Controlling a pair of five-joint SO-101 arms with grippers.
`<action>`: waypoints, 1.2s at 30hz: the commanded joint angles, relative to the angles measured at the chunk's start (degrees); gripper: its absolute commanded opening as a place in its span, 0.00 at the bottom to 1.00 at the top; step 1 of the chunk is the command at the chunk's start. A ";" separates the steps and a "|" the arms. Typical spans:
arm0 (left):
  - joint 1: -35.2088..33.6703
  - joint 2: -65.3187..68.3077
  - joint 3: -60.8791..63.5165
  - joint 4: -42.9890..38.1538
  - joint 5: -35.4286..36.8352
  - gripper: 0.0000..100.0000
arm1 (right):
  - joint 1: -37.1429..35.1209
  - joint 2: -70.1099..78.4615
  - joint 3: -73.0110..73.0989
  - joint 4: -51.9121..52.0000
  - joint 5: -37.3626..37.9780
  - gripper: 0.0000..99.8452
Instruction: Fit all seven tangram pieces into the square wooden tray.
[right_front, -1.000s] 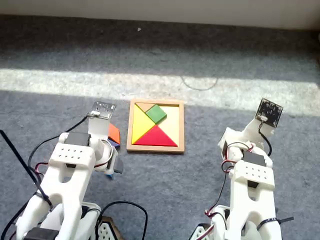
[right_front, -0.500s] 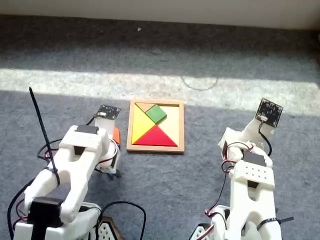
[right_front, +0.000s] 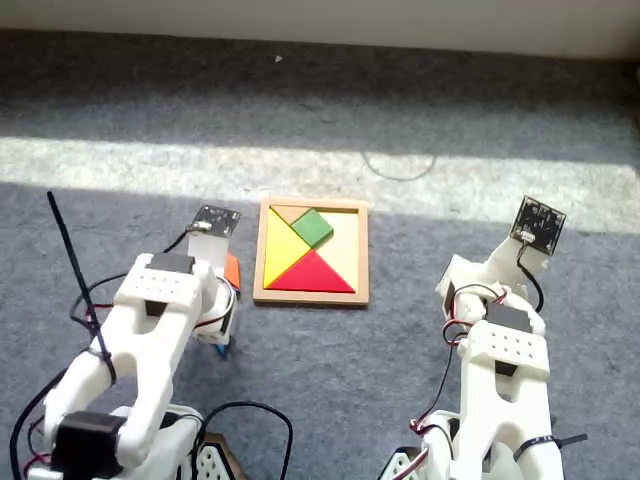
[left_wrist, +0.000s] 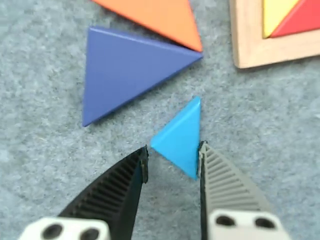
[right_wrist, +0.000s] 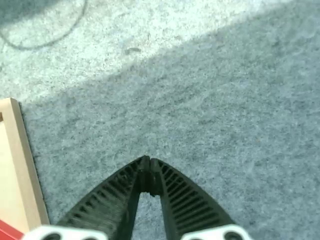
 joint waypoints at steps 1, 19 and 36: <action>0.40 -8.13 1.19 -0.53 0.18 0.18 | -0.92 -1.71 -0.22 -0.92 0.70 0.01; 0.66 5.32 -5.05 -0.97 0.44 0.21 | -0.92 -1.71 -0.22 -0.92 0.70 0.01; 2.33 7.60 -7.25 -1.41 0.18 0.20 | -0.92 -1.71 -0.22 -0.92 0.70 0.01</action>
